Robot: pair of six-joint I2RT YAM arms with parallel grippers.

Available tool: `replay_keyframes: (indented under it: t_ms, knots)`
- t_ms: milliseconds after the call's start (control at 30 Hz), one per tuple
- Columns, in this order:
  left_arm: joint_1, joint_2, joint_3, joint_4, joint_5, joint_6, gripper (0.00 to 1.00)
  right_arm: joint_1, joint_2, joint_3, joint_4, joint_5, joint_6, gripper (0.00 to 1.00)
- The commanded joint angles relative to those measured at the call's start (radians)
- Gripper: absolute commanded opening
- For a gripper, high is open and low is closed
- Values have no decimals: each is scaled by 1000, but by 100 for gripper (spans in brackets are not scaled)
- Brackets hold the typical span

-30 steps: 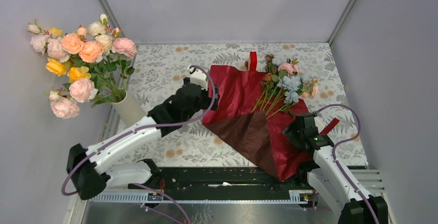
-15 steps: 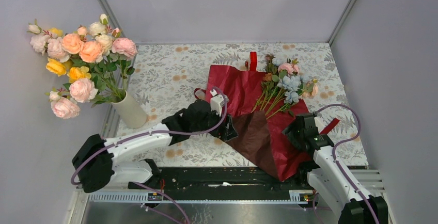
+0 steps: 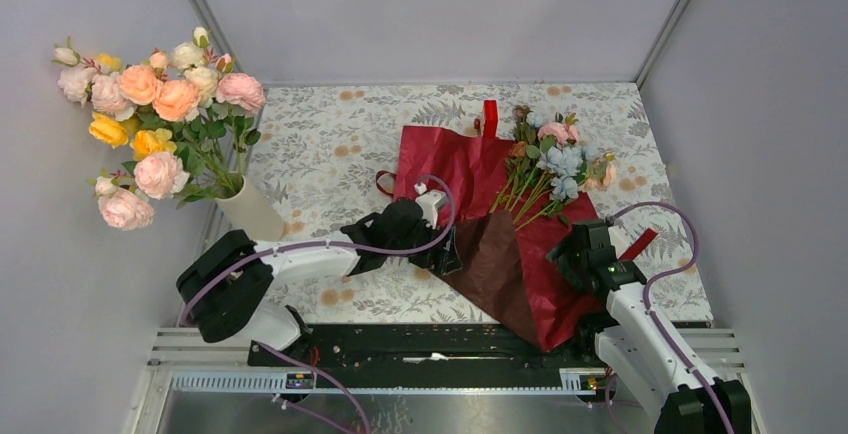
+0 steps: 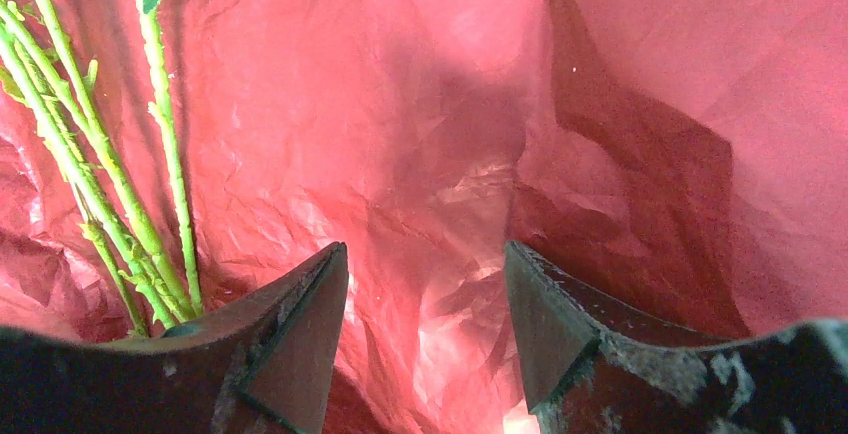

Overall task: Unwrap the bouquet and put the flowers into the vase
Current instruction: Unfold the wrapping paper at the center of the board.

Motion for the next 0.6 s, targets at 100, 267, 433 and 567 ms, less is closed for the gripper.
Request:
replay_keyframes:
  t_ms: [100,267,433,567]
  knots:
    - [36,66,-45,131,-98,-53,78,4,-3,5,-16,33,-7,66]
    - [38,86,-50,142,-106,-74,78,4,-36,53,-68,33,-56,66]
    - [38,36,-54,106,-130,-71,78,4,-121,133,-138,17,-143,74]
    - [38,-19,-58,79,-145,-61,78,3,-190,199,-174,-17,-209,80]
